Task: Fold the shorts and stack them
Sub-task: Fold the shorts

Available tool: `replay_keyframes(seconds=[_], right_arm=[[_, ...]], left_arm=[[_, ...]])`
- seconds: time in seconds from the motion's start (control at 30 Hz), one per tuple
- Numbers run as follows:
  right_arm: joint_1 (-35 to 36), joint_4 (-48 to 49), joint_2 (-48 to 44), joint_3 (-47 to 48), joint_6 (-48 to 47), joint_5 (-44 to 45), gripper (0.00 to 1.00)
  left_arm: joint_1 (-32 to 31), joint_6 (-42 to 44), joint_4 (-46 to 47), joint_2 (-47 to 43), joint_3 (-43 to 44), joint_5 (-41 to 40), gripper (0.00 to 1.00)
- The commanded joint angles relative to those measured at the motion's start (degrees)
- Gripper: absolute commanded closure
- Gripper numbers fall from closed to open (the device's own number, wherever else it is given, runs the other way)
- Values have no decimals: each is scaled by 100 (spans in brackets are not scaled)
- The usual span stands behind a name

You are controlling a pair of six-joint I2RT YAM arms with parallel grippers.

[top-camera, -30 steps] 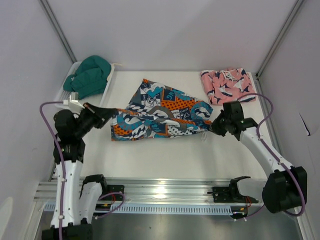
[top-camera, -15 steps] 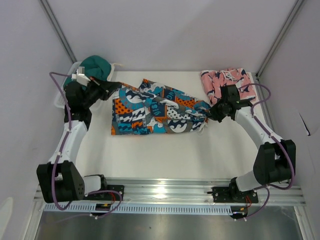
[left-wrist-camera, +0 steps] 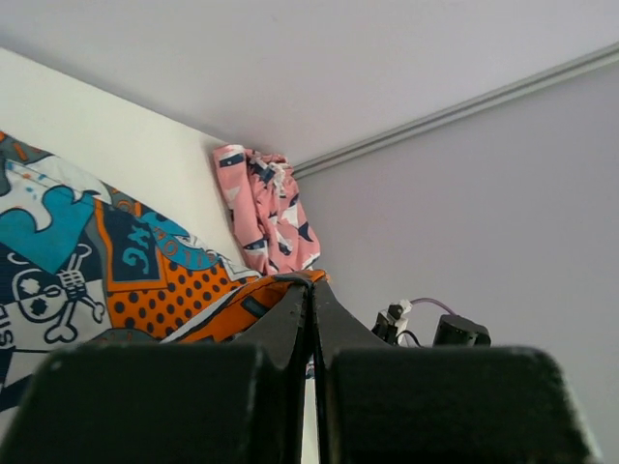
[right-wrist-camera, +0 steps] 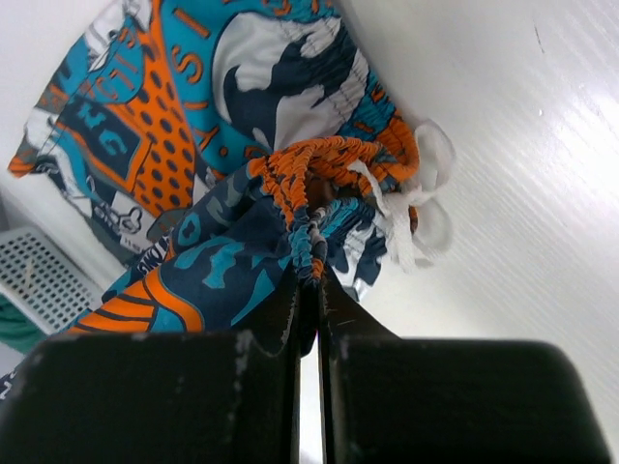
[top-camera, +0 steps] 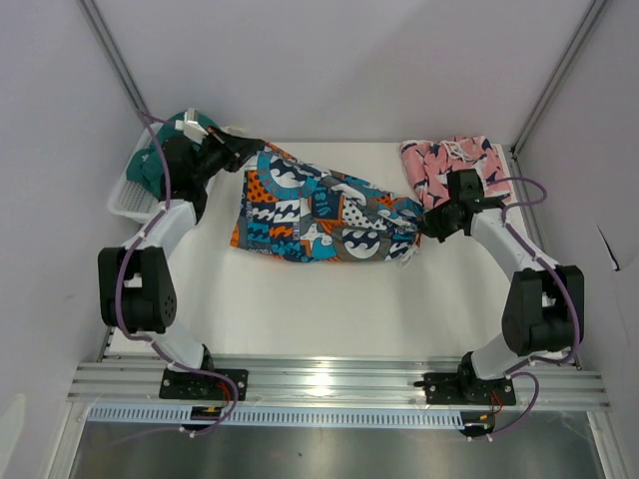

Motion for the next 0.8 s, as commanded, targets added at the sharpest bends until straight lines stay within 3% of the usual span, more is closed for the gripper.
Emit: replay_keyframes(seconds=[0.0, 0.33, 0.53, 0.57, 0.6, 0.63, 0.7, 0.73, 0.77], right_arm=[[-124, -71, 453, 445, -66, 477, 100], [-476, 332, 1359, 1017, 30, 435, 100], [-529, 454, 2184, 1878, 57, 575, 98], [-538, 482, 2238, 1940, 56, 653, 93], [-529, 525, 2299, 2010, 39, 698, 87], [-538, 578, 2396, 2185, -40, 742, 64], [-538, 500, 2414, 2327, -180, 978, 40], [-538, 604, 2353, 2380, -311, 997, 22], [-529, 587, 2309, 2406, -539, 1032, 16]], left_arm=[[37, -74, 602, 375, 489, -320, 100], [1, -21, 506, 1762, 1902, -522, 100], [-236, -100, 541, 2695, 2772, -531, 99], [-262, -65, 488, 2966, 3001, -531, 90], [-262, -30, 314, 3073, 3212, -540, 57], [-271, 5, 225, 3170, 3301, -557, 41], [-271, 162, 119, 3311, 3521, -532, 7], [-262, 207, -29, 3285, 3530, -557, 2], [-236, 268, -101, 3163, 3478, -584, 1]])
